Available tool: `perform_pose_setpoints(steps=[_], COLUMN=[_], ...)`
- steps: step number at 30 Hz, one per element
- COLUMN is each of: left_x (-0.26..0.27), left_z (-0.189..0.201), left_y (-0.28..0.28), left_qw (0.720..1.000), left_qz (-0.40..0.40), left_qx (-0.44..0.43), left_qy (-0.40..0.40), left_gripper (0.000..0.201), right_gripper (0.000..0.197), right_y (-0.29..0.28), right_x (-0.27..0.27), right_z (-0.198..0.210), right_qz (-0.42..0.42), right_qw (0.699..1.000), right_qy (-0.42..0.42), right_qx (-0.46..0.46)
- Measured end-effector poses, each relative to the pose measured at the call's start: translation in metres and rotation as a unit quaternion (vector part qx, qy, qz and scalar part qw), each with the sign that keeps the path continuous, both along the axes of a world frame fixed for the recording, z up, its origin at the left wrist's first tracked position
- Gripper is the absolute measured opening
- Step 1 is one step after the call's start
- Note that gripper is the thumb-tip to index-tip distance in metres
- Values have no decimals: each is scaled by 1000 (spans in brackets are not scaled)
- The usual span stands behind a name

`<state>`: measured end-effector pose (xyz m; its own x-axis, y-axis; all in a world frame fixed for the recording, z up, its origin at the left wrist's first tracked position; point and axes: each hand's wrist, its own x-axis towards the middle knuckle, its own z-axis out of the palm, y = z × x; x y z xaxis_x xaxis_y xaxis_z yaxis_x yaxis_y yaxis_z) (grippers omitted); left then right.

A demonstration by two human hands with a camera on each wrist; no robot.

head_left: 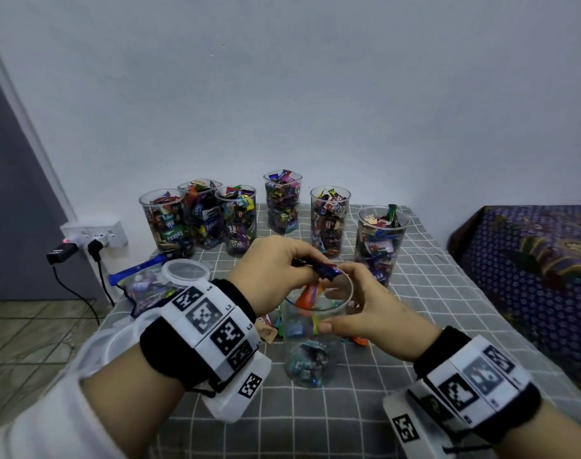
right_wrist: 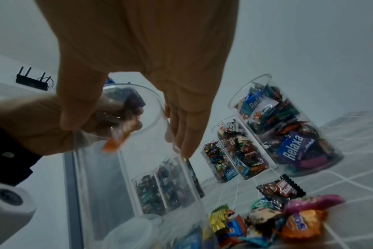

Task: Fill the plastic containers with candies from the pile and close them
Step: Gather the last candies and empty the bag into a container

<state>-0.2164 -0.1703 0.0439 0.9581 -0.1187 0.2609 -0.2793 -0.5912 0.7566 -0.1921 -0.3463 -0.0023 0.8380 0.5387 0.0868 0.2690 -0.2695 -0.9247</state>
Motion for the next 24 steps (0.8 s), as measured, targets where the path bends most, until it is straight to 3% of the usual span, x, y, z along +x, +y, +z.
perform_pose_setpoints(steps=[4, 8, 10, 16, 21, 24], left_x=[-2, -5, -6, -10, 5, 22], left_z=[3, 8, 11, 16, 4, -17], left_y=[0, 0, 0, 4, 20, 35], left_qw=[999, 996, 994, 991, 997, 995], left_qz=[-15, -62, -88, -131, -17, 19], left_qx=[38, 62, 70, -2, -76, 26], left_qy=[-4, 11, 7, 1, -5, 93], left_gripper=[27, 28, 26, 30, 41, 38], right_gripper=[68, 83, 79, 85, 82, 74], right_y=[-1, -1, -2, -10, -21, -32], right_x=[2, 5, 6, 11, 11, 21], right_z=[1, 0, 2, 7, 16, 17], right_qz=[11, 17, 21, 13, 55, 88], right_qw=[1000, 999, 999, 995, 990, 973], right_qy=[-12, -14, -18, -34, -1, 13], right_qx=[-16, -40, -46, -89, -128, -214])
